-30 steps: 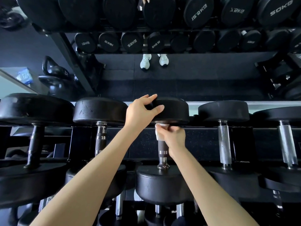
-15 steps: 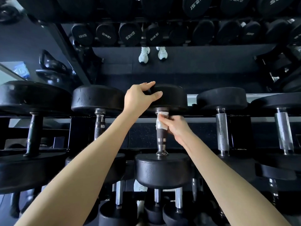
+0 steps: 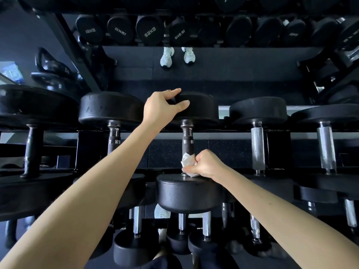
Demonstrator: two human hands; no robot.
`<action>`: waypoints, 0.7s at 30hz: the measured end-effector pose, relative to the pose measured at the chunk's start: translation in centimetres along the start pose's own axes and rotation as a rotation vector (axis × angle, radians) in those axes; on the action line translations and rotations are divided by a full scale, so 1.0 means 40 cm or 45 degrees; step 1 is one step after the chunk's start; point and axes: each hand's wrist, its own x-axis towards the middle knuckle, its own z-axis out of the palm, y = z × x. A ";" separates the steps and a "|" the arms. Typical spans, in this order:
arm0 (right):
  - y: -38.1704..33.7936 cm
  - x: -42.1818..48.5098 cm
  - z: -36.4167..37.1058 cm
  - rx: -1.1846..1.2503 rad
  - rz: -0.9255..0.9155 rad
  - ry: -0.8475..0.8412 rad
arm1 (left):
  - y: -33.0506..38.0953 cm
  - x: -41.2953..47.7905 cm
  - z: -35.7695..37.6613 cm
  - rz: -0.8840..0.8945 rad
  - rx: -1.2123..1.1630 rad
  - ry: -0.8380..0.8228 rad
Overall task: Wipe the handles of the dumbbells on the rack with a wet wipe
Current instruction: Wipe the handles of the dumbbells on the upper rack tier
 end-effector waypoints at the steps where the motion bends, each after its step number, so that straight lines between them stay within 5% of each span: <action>1: -0.006 -0.001 0.001 -0.056 0.004 -0.001 | 0.000 0.000 -0.001 -0.001 0.004 -0.003; 5: -0.029 0.005 0.012 -0.115 0.074 0.068 | -0.001 0.003 -0.002 -0.013 0.009 -0.010; 11: -0.008 0.019 -0.001 0.581 0.231 -0.040 | -0.005 0.007 0.001 -0.038 0.019 -0.013; 16: -0.013 0.026 -0.025 1.117 0.170 -0.338 | -0.010 0.009 0.002 -0.030 0.016 0.001; 21: -0.011 0.038 -0.022 1.050 0.028 -0.287 | -0.008 0.010 0.002 -0.036 0.000 -0.006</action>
